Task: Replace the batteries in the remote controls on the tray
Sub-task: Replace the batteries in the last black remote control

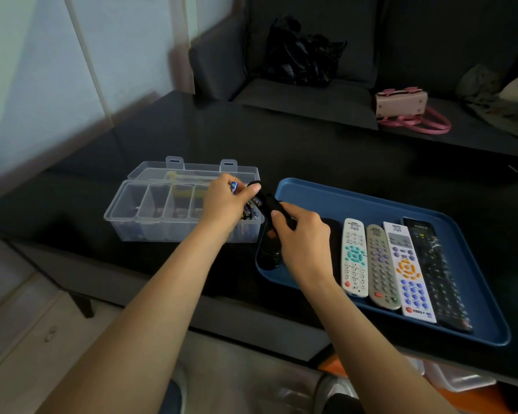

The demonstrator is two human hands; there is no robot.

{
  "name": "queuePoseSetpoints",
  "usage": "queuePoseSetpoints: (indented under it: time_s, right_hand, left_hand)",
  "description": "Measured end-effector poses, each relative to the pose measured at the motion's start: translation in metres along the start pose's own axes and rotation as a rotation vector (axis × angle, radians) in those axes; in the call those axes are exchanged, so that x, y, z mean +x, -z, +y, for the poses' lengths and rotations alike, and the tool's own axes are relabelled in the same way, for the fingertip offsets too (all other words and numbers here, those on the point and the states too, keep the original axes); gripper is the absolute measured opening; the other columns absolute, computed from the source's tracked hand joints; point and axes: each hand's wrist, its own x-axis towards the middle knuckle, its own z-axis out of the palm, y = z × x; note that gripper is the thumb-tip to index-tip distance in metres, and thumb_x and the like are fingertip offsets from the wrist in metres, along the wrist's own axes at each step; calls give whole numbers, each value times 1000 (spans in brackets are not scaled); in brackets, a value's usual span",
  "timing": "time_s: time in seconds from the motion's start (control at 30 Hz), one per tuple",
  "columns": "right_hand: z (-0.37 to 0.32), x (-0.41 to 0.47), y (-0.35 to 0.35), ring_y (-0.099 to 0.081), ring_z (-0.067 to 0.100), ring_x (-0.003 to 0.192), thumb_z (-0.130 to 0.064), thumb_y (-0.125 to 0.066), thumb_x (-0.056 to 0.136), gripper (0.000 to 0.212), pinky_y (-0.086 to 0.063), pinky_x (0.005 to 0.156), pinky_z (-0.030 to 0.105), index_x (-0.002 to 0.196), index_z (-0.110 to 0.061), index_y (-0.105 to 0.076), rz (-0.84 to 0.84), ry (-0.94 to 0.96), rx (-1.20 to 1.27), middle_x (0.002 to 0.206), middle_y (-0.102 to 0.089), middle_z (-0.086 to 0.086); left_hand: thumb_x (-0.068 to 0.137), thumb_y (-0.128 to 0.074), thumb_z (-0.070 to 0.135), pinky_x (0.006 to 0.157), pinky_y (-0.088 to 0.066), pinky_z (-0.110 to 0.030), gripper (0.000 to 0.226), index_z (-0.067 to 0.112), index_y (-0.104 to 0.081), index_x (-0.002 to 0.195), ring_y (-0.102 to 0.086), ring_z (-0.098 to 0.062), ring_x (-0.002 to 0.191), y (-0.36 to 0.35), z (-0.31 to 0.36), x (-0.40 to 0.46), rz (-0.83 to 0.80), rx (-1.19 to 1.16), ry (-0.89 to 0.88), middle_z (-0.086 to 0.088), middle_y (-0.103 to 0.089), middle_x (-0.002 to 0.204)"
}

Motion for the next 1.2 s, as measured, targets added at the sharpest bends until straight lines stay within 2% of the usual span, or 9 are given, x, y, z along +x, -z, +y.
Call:
queuePoseSetpoints:
  time_s: [0.23, 0.4, 0.53, 0.73, 0.8, 0.9, 1.0, 1.07, 1.2]
  right_hand:
    - [-2, 3, -6, -65, 9, 72, -24, -50, 98, 21, -52, 65, 27, 104, -17, -68, 2, 33, -39, 82, -68, 1]
    - [1, 7, -1, -63, 5, 71, -26, -50, 98, 23, -43, 53, 9, 107, -16, -68, 60, -14, 7, 80, -69, 0]
    - [2, 10, 5, -59, 4, 61, -28, -49, 98, 24, -42, 51, 14, 114, -19, -66, 47, -90, 80, 76, -68, -3]
    - [4, 15, 3, -58, 3, 60, -31, -50, 97, 31, -41, 49, 14, 123, -19, -62, 46, -116, 117, 79, -70, -2]
    - [4, 17, 5, -58, 5, 62, -33, -50, 97, 34, -41, 50, 15, 126, -19, -60, 59, -110, 129, 81, -70, -2]
    - [2, 19, 8, -57, 4, 60, -33, -50, 97, 33, -38, 43, 8, 125, -19, -61, 78, -109, 135, 81, -70, -2]
    - [-2, 16, 8, -56, 3, 58, -32, -50, 97, 32, -37, 43, 7, 124, -18, -62, 61, -99, 160, 82, -71, -1]
    - [-6, 13, 6, -56, 3, 58, -29, -50, 97, 27, -40, 47, 11, 118, -18, -64, 33, -79, 170, 80, -70, -1]
    - [-19, 6, -6, -56, 8, 54, -26, -49, 98, 23, -41, 47, 20, 113, -17, -64, -53, -127, 247, 81, -71, 3]
  left_hand:
    - [87, -63, 24, 61, -38, -17, 21, 14, -48, 98, -52, -16, 88, 1, 0, 2, 22, -164, 101, -4, -54, 98]
    - [87, -63, 23, 60, -35, -15, 19, 15, -47, 95, -49, -10, 82, 2, 6, -1, 144, -125, -23, 11, -47, 80]
    - [89, -61, 18, 62, -32, -4, 16, 8, -56, 101, -47, -10, 82, 5, 5, -2, 161, 108, -59, 2, -52, 90]
    - [87, -62, 13, 70, -37, -20, 13, 6, -63, 97, -57, -23, 99, 6, 20, 6, -36, 428, -78, -11, -59, 104]
    - [87, -60, 12, 66, -40, -23, 21, 1, -61, 105, -53, -17, 83, 8, 26, 8, -77, 457, -57, -11, -58, 105]
    - [90, -53, 6, 51, -34, -17, 15, 3, -62, 102, -40, -5, 59, 11, 29, 8, -132, 509, -77, 0, -52, 79]
    - [90, -47, 2, 68, -44, -26, 17, 6, -63, 96, -61, -16, 81, 14, 29, 5, -163, 470, -66, -8, -63, 93]
    - [92, -47, 4, 80, -44, -26, 25, 6, -63, 111, -60, -22, 104, 21, 26, 1, -133, 414, -54, -11, -63, 113]
    - [94, -47, 8, 79, -41, -22, 26, 14, -61, 114, -57, -17, 107, 53, 13, -5, -26, 377, -46, -3, -61, 118]
